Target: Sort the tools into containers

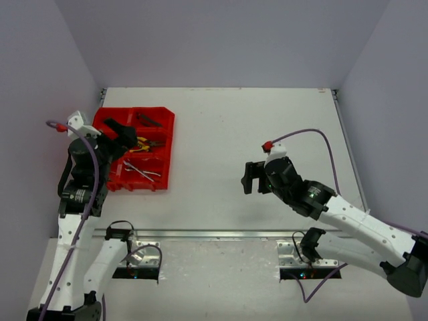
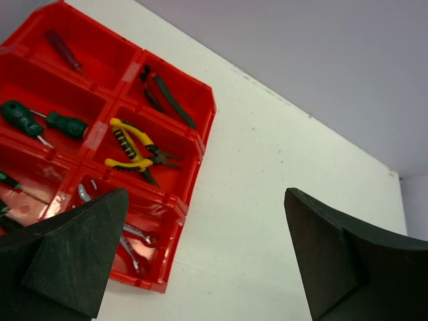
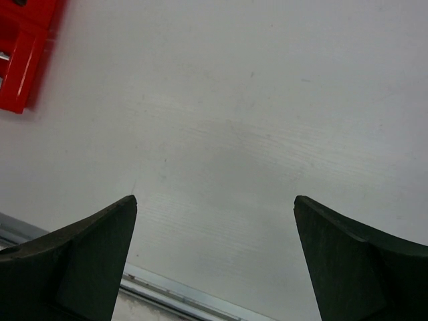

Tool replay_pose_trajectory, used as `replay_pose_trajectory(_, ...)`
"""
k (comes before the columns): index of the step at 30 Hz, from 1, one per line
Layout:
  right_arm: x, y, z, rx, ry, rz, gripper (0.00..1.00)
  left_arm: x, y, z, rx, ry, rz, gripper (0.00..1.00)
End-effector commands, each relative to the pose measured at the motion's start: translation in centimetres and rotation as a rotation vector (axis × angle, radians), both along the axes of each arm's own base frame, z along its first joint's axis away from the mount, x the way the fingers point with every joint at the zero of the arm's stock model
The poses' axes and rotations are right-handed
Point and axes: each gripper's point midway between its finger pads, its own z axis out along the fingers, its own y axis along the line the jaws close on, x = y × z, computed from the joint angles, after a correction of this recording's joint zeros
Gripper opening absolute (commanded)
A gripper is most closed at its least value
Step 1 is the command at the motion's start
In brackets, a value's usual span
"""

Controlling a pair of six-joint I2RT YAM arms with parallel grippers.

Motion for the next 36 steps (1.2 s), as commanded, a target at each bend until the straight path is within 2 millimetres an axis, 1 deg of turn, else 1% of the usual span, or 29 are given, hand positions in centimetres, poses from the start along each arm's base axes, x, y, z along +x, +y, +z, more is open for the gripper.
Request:
replay_pose_trajectory(1, 1.5, -2.9, 5.0, -0.119, -0.139, -0.052, 0.99, -2.8, 0.6, -0.4, 0.146, 0.094, -0.041, 1.0)
replay_pose_trajectory(4, 1.2, -3.9, 6.5, -0.14, -0.185, -0.044, 0.99, -4.0, 1.0, 0.4, 0.183, 0.062, -0.035, 1.0)
replay_pose_trajectory(7, 0.4, -5.8, 8.3, -0.189, -0.242, -0.029, 0.99, -5.0, 1.8, 0.9, 0.2, 0.003, 0.016, 1.0)
replay_pose_trajectory(8, 0.3, -6.3, 8.7, -0.194, -0.256, -0.04, 0.99, -5.2, 1.8, 0.6, 0.201, -0.002, 0.018, 1.0)
replay_pose_trajectory(10, -0.6, -7.9, 9.8, -0.201, -0.252, -0.072, 0.99, -5.4, 1.9, 0.0, 0.217, -0.046, 0.028, 1.0)
replay_pose_trajectory(12, -1.5, -9.4, 10.8, -0.205, -0.259, -0.097, 0.99, -5.9, 2.0, -1.4, 0.226, -0.087, 0.042, 1.0)
replay_pose_trajectory(15, -2.3, -11.8, 11.3, -0.251, -0.267, -0.146, 0.99, -6.9, 1.5, -0.6, 0.241, -0.198, 0.012, 1.0)
replay_pose_trajectory(17, -2.5, -13.5, 11.7, -0.28, -0.31, -0.195, 0.99, -7.2, 0.9, -0.1, 0.238, -0.229, -0.018, 1.0)
replay_pose_trajectory(18, -2.6, -14.0, 11.8, -0.284, -0.327, -0.213, 0.99, -7.2, 0.9, -0.1, 0.236, -0.231, -0.02, 1.0)
replay_pose_trajectory(20, -3.0, -14.5, 11.9, -0.256, -0.349, -0.219, 0.99, -6.9, 0.6, -0.6, 0.231, -0.212, -0.03, 1.0)
replay_pose_trajectory(24, -3.7, -14.8, 11.8, -0.213, -0.369, -0.201, 0.99, -6.5, -0.1, -1.2, 0.216, -0.187, -0.06, 1.0)
replay_pose_trajectory(28, -3.8, -15.0, 11.2, -0.222, -0.365, -0.206, 0.99, -7.0, -0.8, -0.7, 0.207, -0.221, -0.091, 1.0)
replay_pose_trajectory(32, -3.7, -15.2, 10.3, -0.24, -0.349, -0.227, 0.99, -7.7, -0.5, -0.2, 0.204, -0.249, -0.076, 1.0)
replay_pose_trajectory(36, -3.6, -15.0, 9.9, -0.233, -0.338, -0.233, 0.99, -8.0, -0.4, 0.1, 0.202, -0.266, -0.07, 1.0)
